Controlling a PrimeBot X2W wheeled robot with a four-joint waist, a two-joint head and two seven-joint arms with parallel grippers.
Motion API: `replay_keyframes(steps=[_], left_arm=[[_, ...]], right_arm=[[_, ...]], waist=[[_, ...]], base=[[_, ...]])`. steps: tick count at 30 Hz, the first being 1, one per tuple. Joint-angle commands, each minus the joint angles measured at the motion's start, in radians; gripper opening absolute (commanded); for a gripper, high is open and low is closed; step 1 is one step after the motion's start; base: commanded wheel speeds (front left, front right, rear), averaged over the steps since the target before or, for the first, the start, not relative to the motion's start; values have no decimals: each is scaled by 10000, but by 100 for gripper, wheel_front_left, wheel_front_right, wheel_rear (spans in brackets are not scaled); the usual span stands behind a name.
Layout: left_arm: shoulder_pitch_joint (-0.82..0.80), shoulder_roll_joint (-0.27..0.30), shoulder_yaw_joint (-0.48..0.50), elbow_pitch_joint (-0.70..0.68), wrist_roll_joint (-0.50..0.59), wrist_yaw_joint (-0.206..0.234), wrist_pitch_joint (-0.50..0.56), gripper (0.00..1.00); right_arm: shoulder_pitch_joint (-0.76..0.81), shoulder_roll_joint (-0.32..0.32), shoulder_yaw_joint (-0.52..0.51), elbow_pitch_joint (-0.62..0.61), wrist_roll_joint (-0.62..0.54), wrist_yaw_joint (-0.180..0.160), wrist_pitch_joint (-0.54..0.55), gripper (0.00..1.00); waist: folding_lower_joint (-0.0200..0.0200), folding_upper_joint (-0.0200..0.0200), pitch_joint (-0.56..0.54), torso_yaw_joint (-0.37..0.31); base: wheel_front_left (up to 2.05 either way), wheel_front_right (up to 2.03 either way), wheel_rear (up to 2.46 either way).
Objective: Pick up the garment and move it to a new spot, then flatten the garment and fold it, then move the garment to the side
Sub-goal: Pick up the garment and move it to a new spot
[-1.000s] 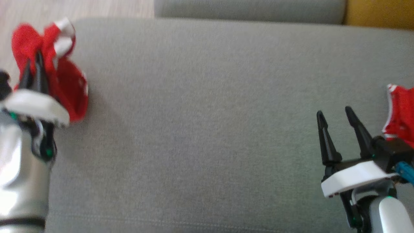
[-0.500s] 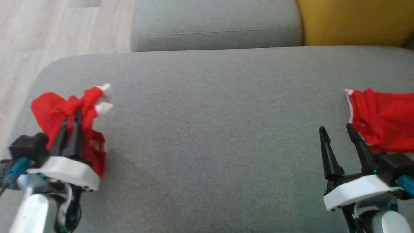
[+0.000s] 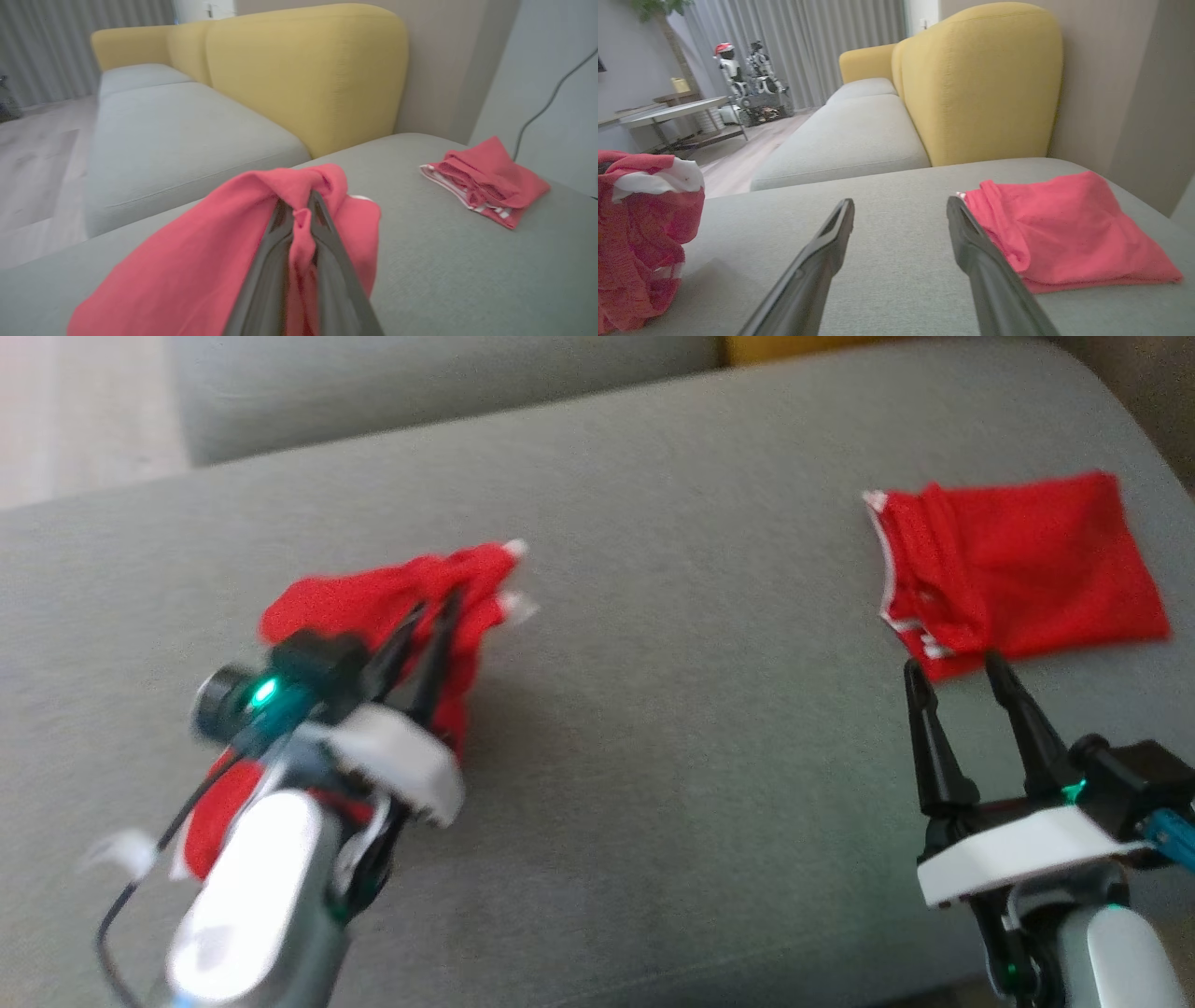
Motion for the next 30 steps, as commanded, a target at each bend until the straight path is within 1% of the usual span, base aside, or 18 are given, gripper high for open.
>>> replay_keyframes(steps=[1, 4, 8, 11, 14, 15, 16, 17, 20, 23, 28, 29, 30], left_arm=[[-750, 24, 215, -154, 124, -77, -94, 0], [-1372, -239, -185, 573, 192, -311, -91, 0], [-1852, -396, -719, 1698, 181, -600, 87, 0], [-1982, -489, -1059, 2411, 119, -722, 120, 0], [-1993, -538, -1289, 2899, 50, -788, -46, 0], [-1983, -548, -1356, 3014, 37, -805, -168, 3], [-1957, -573, -1418, 3087, 20, -817, -326, 47], [-1913, -613, -1474, 3131, -16, -828, -494, 100], [-1683, -725, -1507, 3098, -190, -838, -1140, 100], [-1348, -792, -1345, 2879, -375, -708, -1839, 100], [-637, -750, -495, 2059, -623, 161, -2486, 100], [-637, -750, -495, 2059, -623, 161, -2486, 100], [-487, -684, -296, 1879, -640, 344, -2531, 100]], right_arm=[[-521, -51, 243, -310, 81, -7, -146, 100], [-640, -51, 273, -175, 241, -7, -339, 100], [-724, -51, 361, 103, 464, -7, -609, 100], [-720, -51, 345, 325, 551, -7, -783, 100], [-714, -51, 341, 500, 595, -7, -910, 100], [-709, -51, 342, 559, 608, -7, -936, 100], [-707, -51, 345, 614, 618, -7, -958, 100], [-706, -51, 353, 666, 619, -7, -970, 100], [-699, -51, 410, 802, 570, -7, -985, 100], [-641, -51, 414, 890, 488, -7, -939, 100], [-439, -51, 296, 878, 336, -7, -806, 100], [-439, -51, 296, 878, 336, -7, -806, 100], [-410, -51, 291, 850, 322, -7, -774, 100]], waist=[[0, 0, 666, -731], [0, 0, 1055, -1180], [0, 0, 1414, -1646], [0, 0, 1474, -1793], [0, 0, 1410, -1779], [0, 0, 1355, -1734], [0, 0, 1285, -1666], [0, 0, 1212, -1590], [0, 0, 895, -1310], [0, 0, 523, -945], [0, 0, -5, -210], [0, 0, -5, -210], [0, 0, -68, -75]], base=[[0, 0, 0], [0, 0, 0], [0, 0, 0], [0, 0, 0], [0, 0, 0], [0, 0, 0], [0, 0, 0], [0, 0, 0], [0, 0, 0], [0, 0, 0], [0, 0, 0], [0, 0, 0], [0, 0, 0]])
